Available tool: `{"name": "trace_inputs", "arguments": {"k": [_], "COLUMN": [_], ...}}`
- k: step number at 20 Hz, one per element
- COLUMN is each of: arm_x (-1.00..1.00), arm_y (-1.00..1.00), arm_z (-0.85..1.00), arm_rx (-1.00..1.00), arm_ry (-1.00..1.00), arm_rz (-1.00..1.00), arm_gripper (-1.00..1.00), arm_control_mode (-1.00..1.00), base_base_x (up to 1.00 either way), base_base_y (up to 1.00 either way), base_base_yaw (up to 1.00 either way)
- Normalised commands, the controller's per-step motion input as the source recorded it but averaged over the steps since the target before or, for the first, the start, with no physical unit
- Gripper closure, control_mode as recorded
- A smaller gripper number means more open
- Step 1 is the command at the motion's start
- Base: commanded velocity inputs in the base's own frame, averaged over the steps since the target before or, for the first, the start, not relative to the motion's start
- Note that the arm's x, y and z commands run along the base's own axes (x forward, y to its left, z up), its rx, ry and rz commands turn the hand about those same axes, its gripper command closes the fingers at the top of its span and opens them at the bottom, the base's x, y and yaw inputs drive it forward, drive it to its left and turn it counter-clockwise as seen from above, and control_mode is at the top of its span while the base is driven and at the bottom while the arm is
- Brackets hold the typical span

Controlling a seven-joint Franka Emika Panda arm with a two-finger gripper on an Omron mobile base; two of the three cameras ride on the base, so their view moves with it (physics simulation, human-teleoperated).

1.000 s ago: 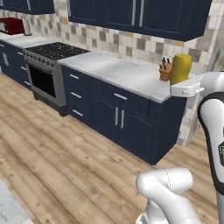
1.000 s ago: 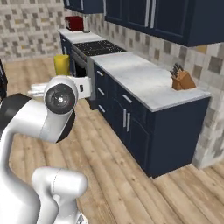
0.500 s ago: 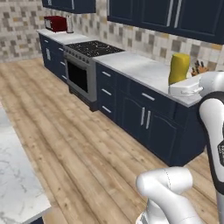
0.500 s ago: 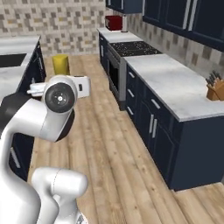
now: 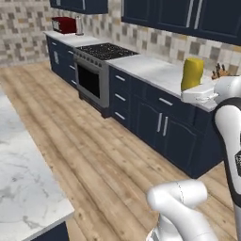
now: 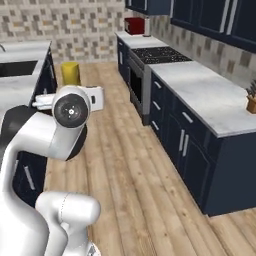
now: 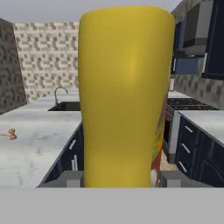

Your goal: Move the shaker and mustard from the cabinet to the dining counter.

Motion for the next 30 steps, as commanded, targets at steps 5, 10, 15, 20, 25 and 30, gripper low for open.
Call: {"name": "trace_inputs", "arguments": {"k": [5,10,15,20,25,30], "arm_x": [0.00,0.00,0.00,0.00,0.00,0.00], "arm_y": [0.00,0.00,0.00,0.00,0.00,0.00], "arm_z": [0.00,0.00,0.00,0.00,0.00,0.00], "arm_rx": [0.00,0.00,0.00,0.00,0.00,0.00], "arm_ry": [0.00,0.00,0.00,0.00,0.00,0.00], "arm_rz": [0.00,0.00,0.00,0.00,0.00,0.00], "arm_gripper": [1.00,1.00,1.00,1.00,1.00,1.00], "arm_control_mode": [1.00,1.00,1.00,1.00,1.00,1.00], "base_base_x": [-0.70,-0.35,-0.49,-0.24,0.09,0.01], "base_base_y": [0.94,0.96,0.57,0.21,0.05,0.05], "base_base_yaw": [-0.02,0.01,0.11,0.23,0.51,0.58]}}
